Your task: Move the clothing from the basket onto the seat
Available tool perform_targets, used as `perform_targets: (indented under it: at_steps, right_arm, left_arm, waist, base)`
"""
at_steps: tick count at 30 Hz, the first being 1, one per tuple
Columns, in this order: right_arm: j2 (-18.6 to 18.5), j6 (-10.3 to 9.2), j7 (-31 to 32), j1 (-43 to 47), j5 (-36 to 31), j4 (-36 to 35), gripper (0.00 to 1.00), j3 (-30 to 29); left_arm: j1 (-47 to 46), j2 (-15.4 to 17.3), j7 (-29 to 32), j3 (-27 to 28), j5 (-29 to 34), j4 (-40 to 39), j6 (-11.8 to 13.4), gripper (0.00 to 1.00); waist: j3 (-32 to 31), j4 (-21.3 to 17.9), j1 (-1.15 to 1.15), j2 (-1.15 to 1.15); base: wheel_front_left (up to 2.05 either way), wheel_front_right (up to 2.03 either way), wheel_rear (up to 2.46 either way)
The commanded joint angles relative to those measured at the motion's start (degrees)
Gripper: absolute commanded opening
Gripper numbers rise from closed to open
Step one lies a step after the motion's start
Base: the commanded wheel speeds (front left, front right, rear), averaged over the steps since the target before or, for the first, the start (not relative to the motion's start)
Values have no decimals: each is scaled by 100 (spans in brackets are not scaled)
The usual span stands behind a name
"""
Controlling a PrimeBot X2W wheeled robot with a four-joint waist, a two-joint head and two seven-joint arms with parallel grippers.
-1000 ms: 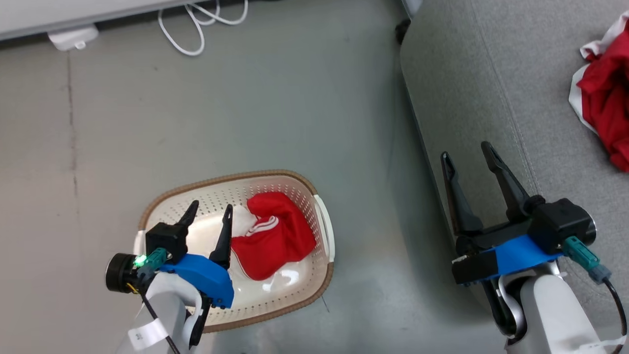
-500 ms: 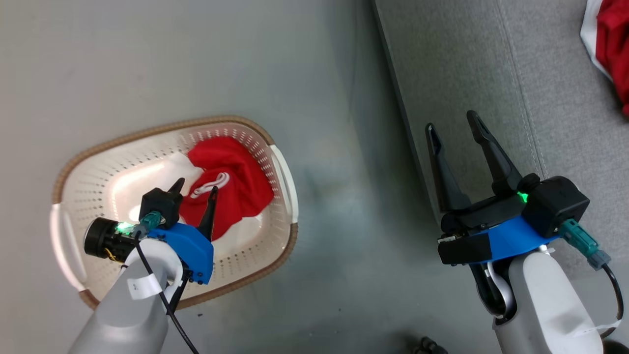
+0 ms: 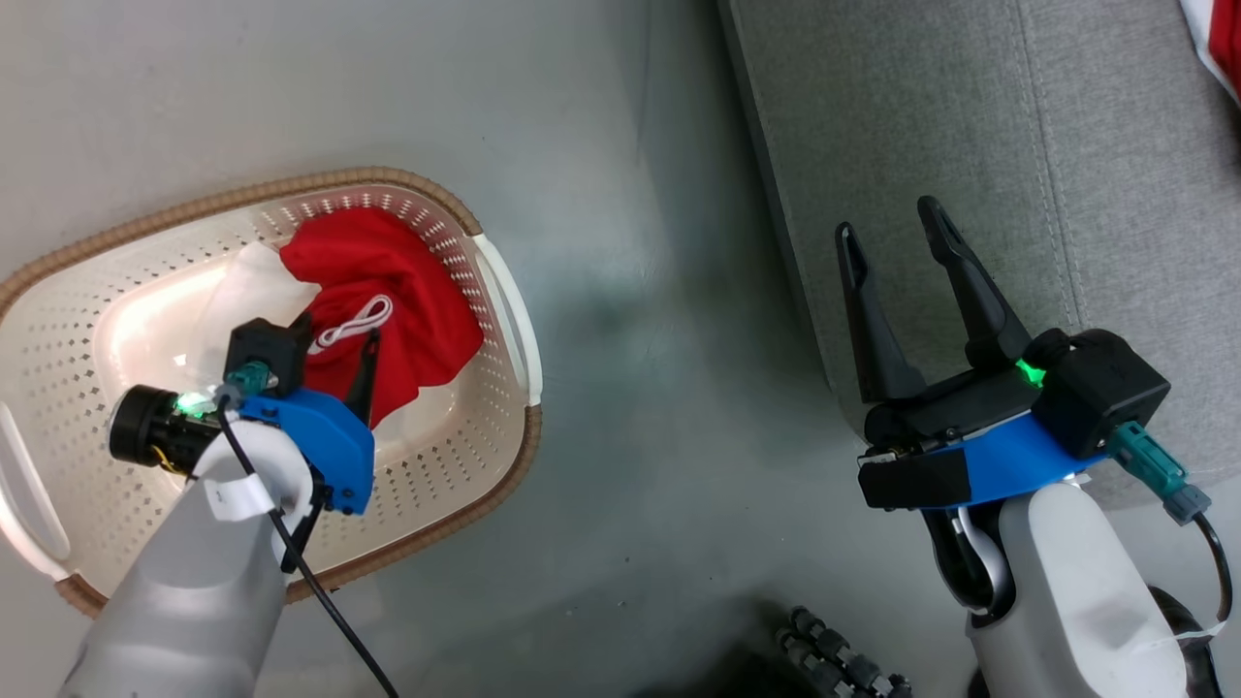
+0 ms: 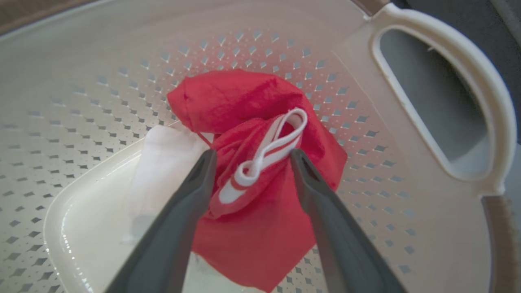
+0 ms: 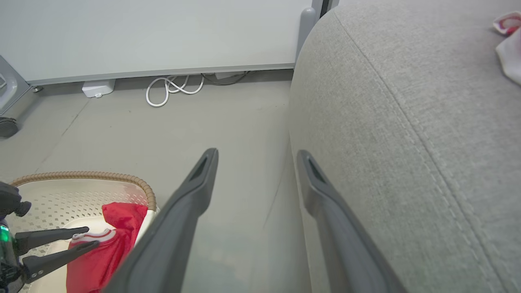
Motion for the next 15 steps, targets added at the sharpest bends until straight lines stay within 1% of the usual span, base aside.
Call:
perform_targets:
  at_steps: [1,15]
  right_arm:
    - [14,1,-40,-135,-19,-33,100,17]
    - [15,1,-45,-187,-52,-148,100,75]
  left_arm:
    - [-163,49,-18,-22,-79,83,-7,100]
    - [-441,-111,183,-255,-314,683,-8,100]
  waist:
    - [93,-25,-1,0]
    - [281,-105,-1,0]
  base:
    - [0,0,0]
    - [0,0,0]
